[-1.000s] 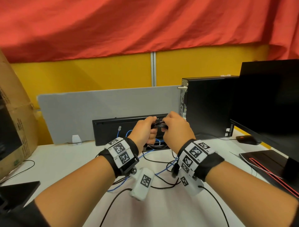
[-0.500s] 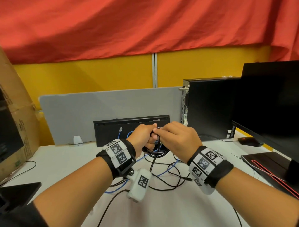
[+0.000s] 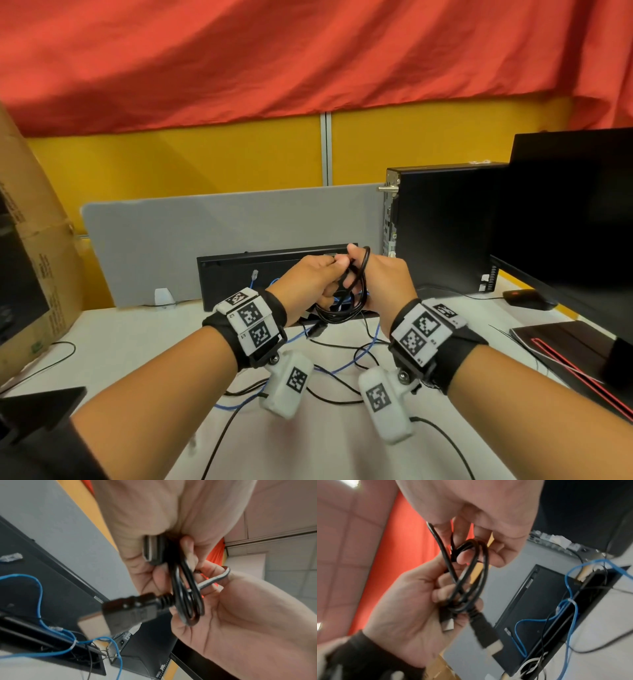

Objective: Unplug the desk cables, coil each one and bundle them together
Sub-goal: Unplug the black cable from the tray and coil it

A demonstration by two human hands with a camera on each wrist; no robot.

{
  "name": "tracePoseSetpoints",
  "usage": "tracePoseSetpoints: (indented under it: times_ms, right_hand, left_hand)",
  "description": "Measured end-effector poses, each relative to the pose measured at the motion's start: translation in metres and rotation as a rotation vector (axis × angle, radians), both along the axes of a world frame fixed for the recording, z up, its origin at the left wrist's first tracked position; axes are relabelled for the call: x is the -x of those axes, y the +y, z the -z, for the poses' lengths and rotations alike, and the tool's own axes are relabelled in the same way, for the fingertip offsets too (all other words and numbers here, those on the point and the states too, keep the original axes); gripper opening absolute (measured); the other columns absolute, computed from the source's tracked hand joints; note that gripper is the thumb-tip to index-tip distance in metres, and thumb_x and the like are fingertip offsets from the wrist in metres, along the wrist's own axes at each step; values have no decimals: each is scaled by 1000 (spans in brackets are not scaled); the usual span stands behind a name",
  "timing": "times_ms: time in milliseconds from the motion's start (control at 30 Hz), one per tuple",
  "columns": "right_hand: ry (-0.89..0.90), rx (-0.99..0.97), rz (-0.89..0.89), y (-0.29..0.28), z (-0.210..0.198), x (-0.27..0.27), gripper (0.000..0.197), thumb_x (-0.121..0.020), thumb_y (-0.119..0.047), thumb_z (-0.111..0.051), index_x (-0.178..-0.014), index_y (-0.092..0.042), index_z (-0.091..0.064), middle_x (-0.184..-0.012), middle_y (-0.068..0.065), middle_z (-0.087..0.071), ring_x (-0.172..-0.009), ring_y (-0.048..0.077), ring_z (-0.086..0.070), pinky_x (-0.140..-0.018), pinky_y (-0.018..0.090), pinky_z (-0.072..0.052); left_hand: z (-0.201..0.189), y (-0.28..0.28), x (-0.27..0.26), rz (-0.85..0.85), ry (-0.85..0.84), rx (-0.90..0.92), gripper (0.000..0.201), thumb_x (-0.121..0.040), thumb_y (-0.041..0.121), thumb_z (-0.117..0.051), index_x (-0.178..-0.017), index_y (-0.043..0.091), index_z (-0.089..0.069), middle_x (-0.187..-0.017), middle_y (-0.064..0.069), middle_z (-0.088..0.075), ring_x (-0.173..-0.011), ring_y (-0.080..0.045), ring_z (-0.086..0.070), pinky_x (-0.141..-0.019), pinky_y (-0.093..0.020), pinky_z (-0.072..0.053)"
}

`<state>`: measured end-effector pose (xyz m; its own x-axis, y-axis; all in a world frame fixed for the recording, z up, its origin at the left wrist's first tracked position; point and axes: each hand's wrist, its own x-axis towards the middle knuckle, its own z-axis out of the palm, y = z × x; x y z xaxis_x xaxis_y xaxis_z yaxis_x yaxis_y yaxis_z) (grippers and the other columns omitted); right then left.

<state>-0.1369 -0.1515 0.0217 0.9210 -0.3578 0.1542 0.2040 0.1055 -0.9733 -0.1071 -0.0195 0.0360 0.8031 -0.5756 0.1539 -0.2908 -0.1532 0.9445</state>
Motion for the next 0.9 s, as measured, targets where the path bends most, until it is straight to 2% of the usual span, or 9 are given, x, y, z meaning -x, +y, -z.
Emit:
tracePoseSetpoints:
  times_ms: [133,200,267,333,467,567,667,833,900]
  right_hand:
    - [133,40,-97,-5,-3,2,36,-79,-54,-70,-79,-19,-74,-65,0,-70,-58,13,-64,-60,29,-53]
    - [-42,110,-61,-7,-2,5,25,-79,-46,-74,-83,-21,-77,-72,-4,-74,-61,2,-68,-55,18,-52]
    - [-311,326,79,-9,-1,8,9,-81,-30,-75,-89,-24,-78,-77,-7,-73,-67,-4,-64,-61,9,-48]
    - [-432,376,72,-11,1,7,6,-85,-20,-73,-89,-21,-77,-71,-10,-70,-63,-1,-63,-60,11,-48]
    - [-169,49,27,-13,-2,0,26,-94,-20,-59,-75,-6,-71,-52,10,-58,-37,15,-51,-37,22,-42]
    - [125,-209,-33,-15,-7,2,46,-101,-30,-41,-79,-1,-69,-50,10,-56,-37,16,-51,-41,24,-43]
    - [238,-329,-69,-27,-13,4,52,-102,-38,-39,-89,4,-67,-58,8,-63,-51,17,-60,-45,25,-49]
    - [62,199,47,-25,-12,11,12,-92,-13,-63,-91,-3,-70,-63,12,-67,-43,14,-62,-43,21,-50]
    - [-133,630,137,-24,-4,13,21,-89,-14,-66,-109,-20,-70,-69,1,-68,-54,10,-64,-57,17,-53]
  left_hand:
    - [0,-1,-4,-63,-74,-92,32,-103,33,-42,-81,12,-52,-57,4,-33,-46,-8,-28,-45,-19,-30]
    - [1,1,-6,-97,-85,-105,33,-103,32,-43,-77,13,-47,-56,5,-31,-46,-10,-27,-45,-20,-30]
    - [3,3,-7,-102,-65,-97,33,-103,30,-43,-73,16,-43,-56,4,-29,-48,-11,-25,-45,-21,-28]
    - [3,4,-7,-78,-58,-84,31,-103,28,-42,-74,16,-43,-59,3,-28,-49,-11,-24,-46,-21,-28]
    - [1,1,-5,-46,-207,-265,22,-103,26,-44,-87,13,-52,-64,1,-43,-54,-11,-40,-53,-22,-38]
    - [6,2,-4,-27,-200,-320,23,-102,26,-46,-81,20,-53,-63,0,-42,-53,-13,-40,-53,-27,-39]
    - [16,6,-6,-107,-133,-279,26,-102,29,-45,-80,17,-53,-58,3,-38,-48,-11,-35,-50,-27,-36]
    - [21,12,-12,-300,64,-52,31,-102,31,-45,-74,16,-43,-56,3,-31,-43,-11,-27,-45,-24,-29]
    - [20,10,-10,-283,99,-13,31,-102,31,-44,-75,16,-41,-56,4,-29,-43,-10,-25,-43,-22,-29]
